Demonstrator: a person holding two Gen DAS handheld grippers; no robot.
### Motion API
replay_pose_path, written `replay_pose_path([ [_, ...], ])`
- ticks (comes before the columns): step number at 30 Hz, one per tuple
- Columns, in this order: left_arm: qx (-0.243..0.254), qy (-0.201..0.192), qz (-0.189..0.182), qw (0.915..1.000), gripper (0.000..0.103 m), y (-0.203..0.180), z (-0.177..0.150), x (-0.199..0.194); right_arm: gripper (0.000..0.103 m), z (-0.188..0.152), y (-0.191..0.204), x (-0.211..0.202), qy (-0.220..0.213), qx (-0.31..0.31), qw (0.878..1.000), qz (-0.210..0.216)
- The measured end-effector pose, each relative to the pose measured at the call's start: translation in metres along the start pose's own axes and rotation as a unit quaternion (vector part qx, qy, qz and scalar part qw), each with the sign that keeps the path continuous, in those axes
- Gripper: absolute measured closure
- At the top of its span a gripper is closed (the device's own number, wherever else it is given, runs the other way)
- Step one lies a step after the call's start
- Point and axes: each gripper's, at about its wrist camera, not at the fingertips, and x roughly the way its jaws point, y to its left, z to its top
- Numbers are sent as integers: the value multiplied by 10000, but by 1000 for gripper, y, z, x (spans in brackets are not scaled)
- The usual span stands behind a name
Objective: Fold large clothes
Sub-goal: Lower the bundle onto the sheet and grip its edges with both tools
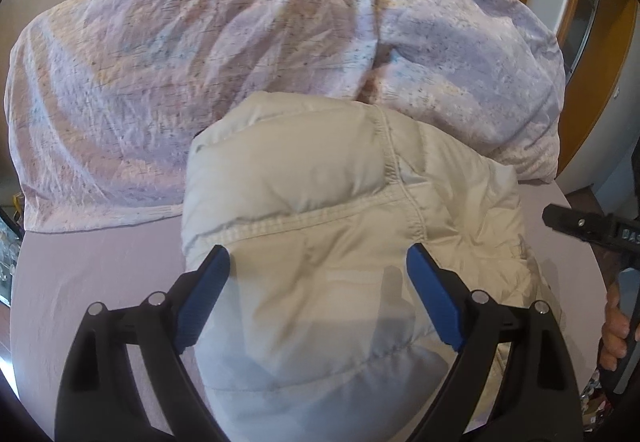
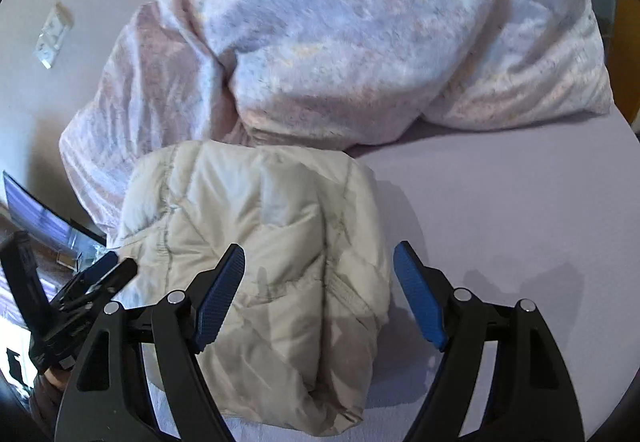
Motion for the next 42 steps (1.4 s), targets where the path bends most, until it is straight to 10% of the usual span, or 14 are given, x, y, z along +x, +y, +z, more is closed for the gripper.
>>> replay_pose_path([
  [18,228,-55,397,9989,7,-16,-5,13,64,-7,68,77,339,-1018,9942,-7],
  [42,449,-134,546,9974,2,-19,-22,47,65,-38,48,106,93,-970,9952,45],
])
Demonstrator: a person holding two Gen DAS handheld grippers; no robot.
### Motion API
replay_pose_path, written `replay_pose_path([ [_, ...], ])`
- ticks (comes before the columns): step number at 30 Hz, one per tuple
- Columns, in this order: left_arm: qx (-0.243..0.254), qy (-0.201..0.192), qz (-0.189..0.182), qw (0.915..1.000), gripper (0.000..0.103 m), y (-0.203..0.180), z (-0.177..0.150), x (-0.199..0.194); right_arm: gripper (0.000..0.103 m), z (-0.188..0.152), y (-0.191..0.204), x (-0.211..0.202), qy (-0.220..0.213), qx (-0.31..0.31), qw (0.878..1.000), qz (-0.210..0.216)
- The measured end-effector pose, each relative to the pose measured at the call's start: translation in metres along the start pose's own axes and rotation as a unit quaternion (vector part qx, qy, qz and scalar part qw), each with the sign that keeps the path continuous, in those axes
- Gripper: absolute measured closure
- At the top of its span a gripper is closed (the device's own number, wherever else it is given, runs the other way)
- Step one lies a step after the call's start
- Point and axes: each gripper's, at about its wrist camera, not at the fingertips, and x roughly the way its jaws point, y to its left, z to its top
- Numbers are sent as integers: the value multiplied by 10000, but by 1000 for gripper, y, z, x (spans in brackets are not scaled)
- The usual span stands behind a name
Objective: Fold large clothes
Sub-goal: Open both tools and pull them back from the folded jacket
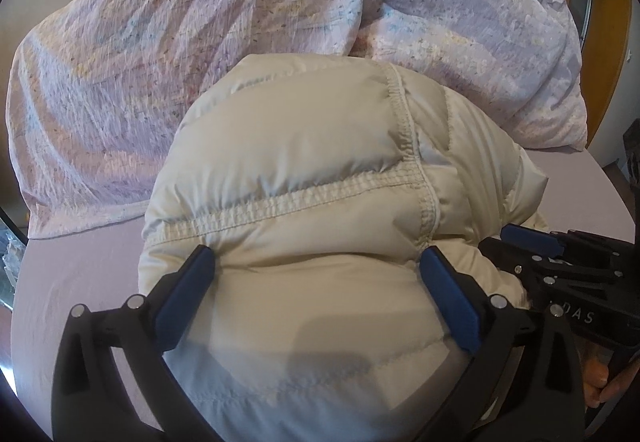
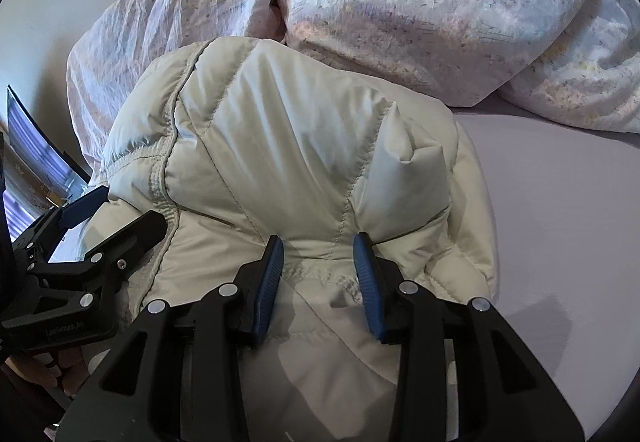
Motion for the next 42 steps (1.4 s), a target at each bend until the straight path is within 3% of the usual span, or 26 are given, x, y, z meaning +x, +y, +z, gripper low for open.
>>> replay_pose_path([
  [7,-7,22,172,9998,2,-3,3,-17,61,15,6,-19,461,262,9983,-238],
  [9,-165,2,80,9998,2,3,-1,-32,41,14,8,-37,403,301,9978,-442],
  [11,-221,-37,76,9997,2,8,-5,-45,35,10,12,-58,260,269,9963,-768],
  [13,-252,-73,101,9996,2,12,-10,-59,35,6,12,-74,197,276,9959,-834],
  [17,-369,-61,62,9993,2,18,-19,-82,12,1,13,-96,263,377,9938,-1017],
  [21,-448,22,-64,9990,2,22,-30,-103,4,-11,17,-111,409,447,9917,-1136],
  [26,-468,160,-178,9986,2,24,-53,-130,1,-30,35,-122,756,400,9882,-1270],
  [32,-480,269,-283,9981,2,23,-75,-156,1,-48,56,-138,825,412,9908,-986],
  [42,-648,437,-541,9955,2,25,-95,-171,1,-76,76,-153,932,445,9903,-928],
])
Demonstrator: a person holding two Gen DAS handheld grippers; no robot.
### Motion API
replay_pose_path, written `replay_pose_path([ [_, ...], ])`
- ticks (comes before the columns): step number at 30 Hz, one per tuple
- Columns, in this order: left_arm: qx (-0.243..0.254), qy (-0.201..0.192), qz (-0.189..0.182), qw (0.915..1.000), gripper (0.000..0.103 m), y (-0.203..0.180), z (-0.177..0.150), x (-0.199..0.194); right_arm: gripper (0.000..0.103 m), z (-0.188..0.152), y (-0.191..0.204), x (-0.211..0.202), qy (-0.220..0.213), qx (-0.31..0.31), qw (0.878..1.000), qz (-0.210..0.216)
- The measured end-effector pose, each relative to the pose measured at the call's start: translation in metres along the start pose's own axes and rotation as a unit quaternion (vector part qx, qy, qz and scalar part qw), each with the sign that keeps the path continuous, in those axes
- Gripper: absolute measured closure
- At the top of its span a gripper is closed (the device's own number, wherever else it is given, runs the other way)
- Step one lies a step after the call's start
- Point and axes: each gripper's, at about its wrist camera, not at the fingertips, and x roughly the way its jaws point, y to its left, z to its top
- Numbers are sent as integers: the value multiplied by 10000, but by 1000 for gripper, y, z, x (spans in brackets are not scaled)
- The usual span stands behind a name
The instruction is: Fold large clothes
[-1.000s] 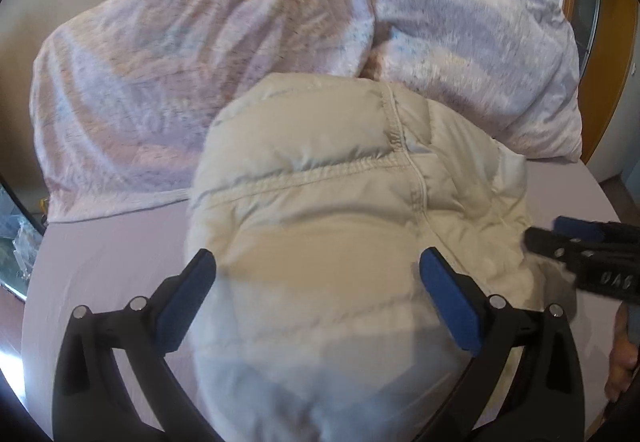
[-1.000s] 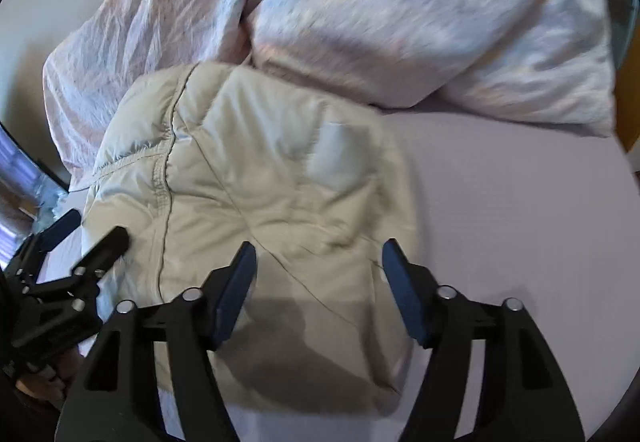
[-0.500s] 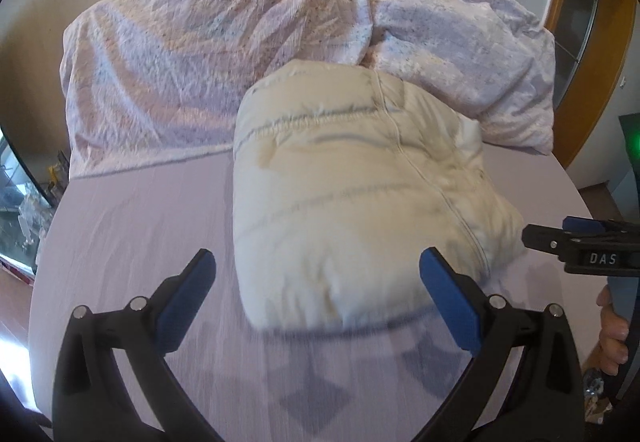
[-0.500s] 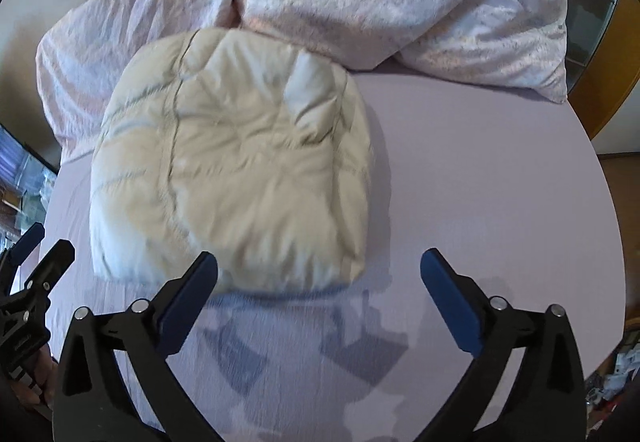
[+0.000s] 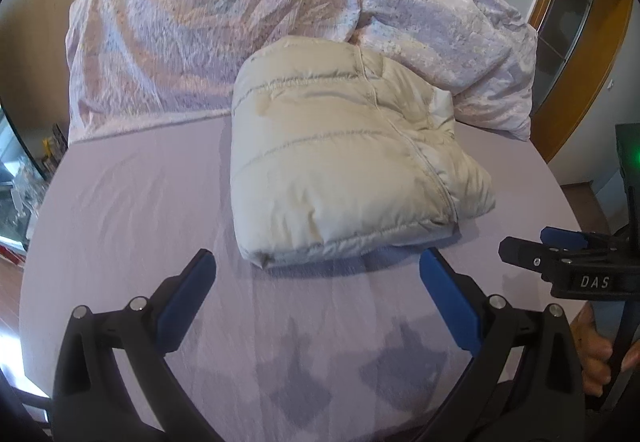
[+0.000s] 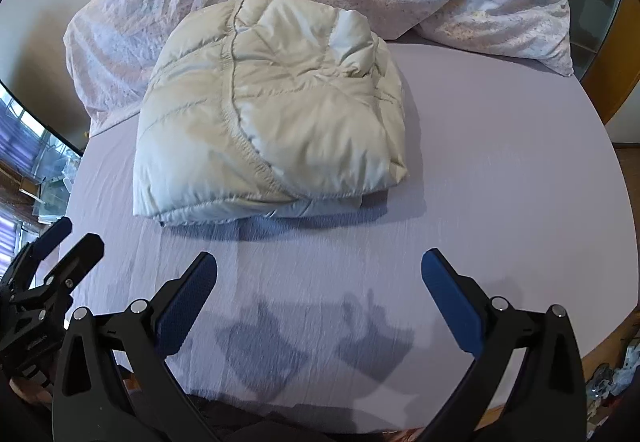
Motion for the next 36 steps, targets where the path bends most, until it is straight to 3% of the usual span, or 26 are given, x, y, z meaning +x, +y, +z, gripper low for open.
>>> replay_pose_path([
  [36,-243,-76,-309,9992,2,9,-16,-11,1,-21,14,-24,-412,-2,9989,213],
])
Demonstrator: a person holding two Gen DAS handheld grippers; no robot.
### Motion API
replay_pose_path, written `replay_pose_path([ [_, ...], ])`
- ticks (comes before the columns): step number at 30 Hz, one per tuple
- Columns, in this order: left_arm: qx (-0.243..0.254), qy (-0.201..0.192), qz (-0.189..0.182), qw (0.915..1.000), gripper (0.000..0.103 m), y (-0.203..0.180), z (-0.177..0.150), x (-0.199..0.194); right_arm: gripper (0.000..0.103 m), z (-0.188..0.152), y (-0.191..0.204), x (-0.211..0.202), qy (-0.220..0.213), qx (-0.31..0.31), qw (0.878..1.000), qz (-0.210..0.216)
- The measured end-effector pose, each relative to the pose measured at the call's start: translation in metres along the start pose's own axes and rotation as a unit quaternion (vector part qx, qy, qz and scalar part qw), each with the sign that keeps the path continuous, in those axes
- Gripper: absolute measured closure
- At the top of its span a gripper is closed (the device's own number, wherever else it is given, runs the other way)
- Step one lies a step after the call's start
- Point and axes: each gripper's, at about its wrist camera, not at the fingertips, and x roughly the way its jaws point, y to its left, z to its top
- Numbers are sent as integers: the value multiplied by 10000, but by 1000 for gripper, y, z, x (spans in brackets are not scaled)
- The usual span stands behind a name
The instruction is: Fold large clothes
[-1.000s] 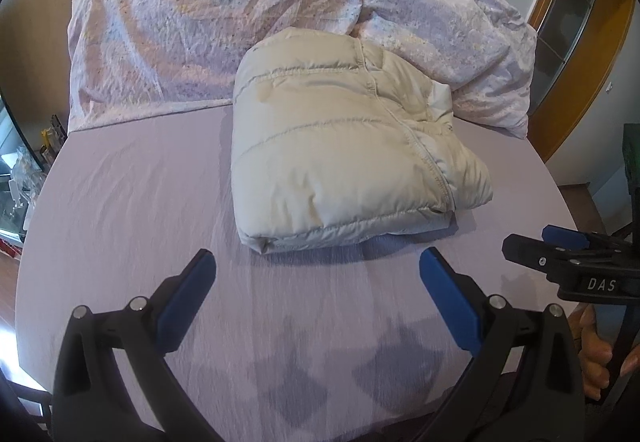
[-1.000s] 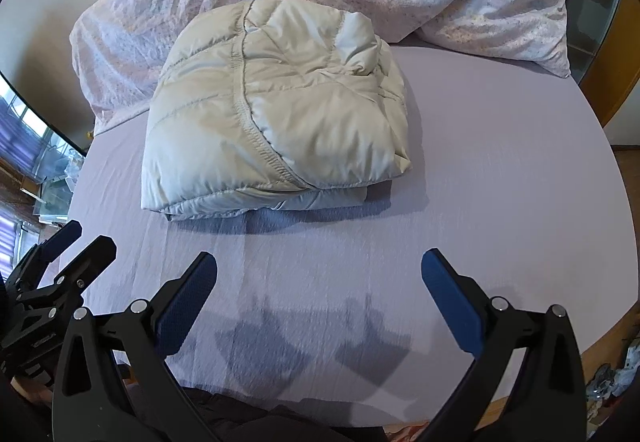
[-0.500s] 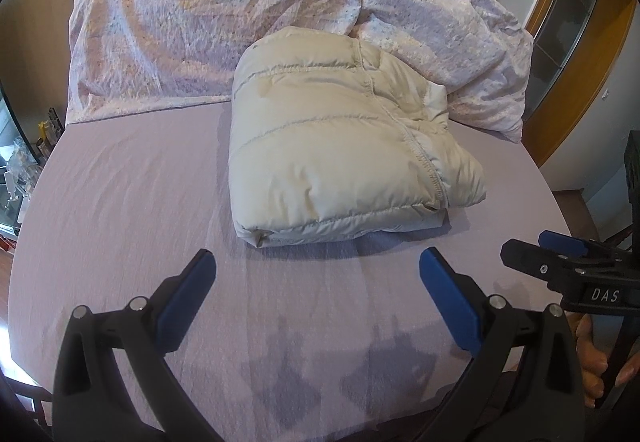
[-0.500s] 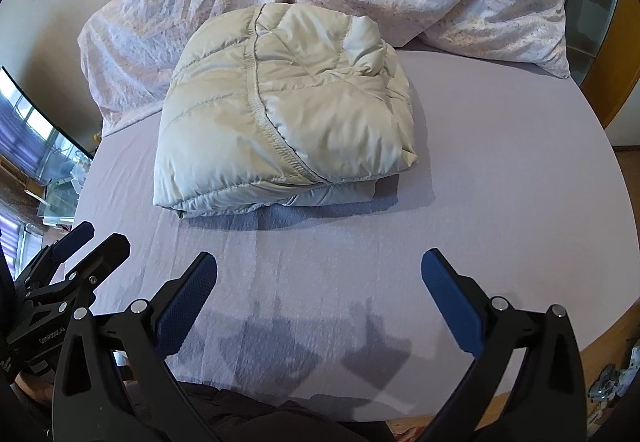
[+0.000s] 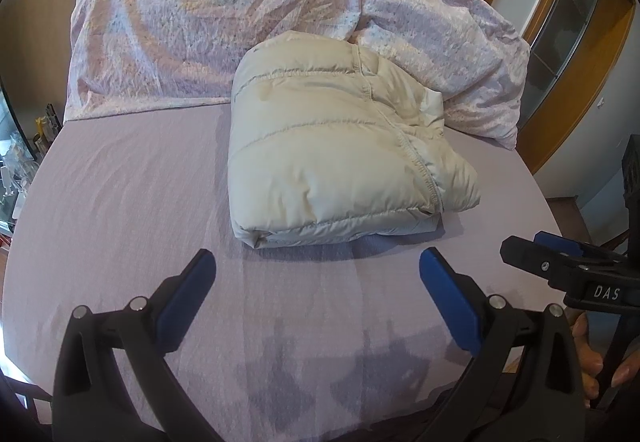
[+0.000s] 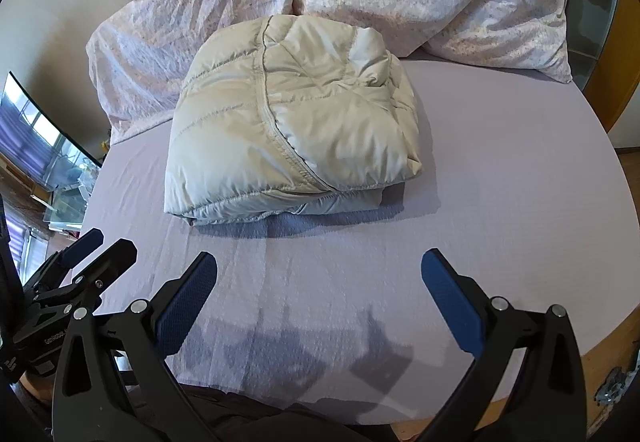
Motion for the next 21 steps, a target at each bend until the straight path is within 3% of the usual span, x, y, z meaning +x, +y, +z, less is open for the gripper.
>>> replay_pose_path([
  [21,-145,-62,-192,9997,2,2,1,-2,1,2,-1,1,-14,39,10000,84],
])
